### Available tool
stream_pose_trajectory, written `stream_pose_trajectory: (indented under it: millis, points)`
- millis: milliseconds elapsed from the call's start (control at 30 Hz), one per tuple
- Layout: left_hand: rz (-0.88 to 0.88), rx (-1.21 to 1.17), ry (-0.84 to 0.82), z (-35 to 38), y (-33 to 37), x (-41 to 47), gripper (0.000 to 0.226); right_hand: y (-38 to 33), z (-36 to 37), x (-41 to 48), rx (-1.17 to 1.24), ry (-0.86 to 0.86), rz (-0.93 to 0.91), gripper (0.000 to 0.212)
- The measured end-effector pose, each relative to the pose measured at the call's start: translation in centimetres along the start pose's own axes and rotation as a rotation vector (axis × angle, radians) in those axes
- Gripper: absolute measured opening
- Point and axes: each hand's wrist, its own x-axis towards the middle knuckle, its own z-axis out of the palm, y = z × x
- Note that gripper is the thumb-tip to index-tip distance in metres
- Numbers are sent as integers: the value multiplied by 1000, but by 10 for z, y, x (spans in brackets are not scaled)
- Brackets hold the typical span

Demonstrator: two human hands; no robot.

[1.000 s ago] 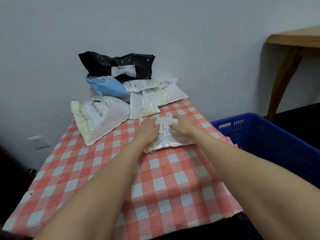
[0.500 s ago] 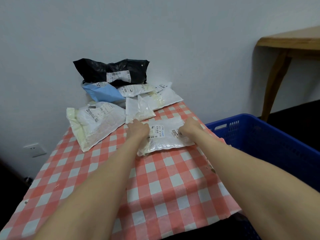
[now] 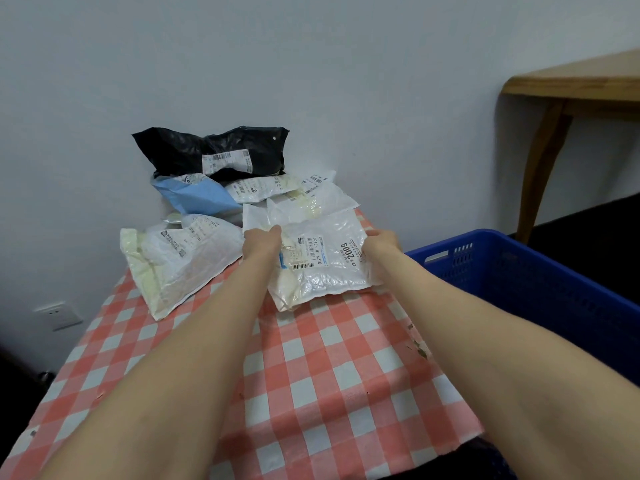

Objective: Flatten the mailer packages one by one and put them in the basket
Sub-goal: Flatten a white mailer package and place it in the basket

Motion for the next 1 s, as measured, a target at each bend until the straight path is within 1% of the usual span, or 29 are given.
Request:
stream_pose_trajectory:
  millis: [67,167,200,300,467,600,700,767,900,1000]
  points:
    - [-4,-55,-17,5,1,-2,56,2,-5,2,50,30,10,29]
    - [-21,-121,-27,14,6,-4,56,-3,-17,-7,132,50,21,41]
    - [-24,-137,-25,15,7,-4,57,-4,-19,-8,123,46,12,40]
    - [-26,-160,-30,23,13,-6,57,-2,-27,-5,104,46,-20,29]
    - [23,-108,-33,44,26,-12,55,1,-49,7,74,86,-38,27]
    - [35,-140,-54,68,37,-16,57,3,-73,18,3,131,-29,25]
    - [38,-179,-38,86,45,-16,53,6,-92,24,-17,182,13,48]
    - [37,-212,-33,99,52,-19,50,8,-102,27,8,197,52,57]
    - [40,-255,-40,129,69,-25,51,17,-119,35,101,173,107,63]
    - [34,-278,-87,158,82,-32,46,28,-130,49,155,148,108,59]
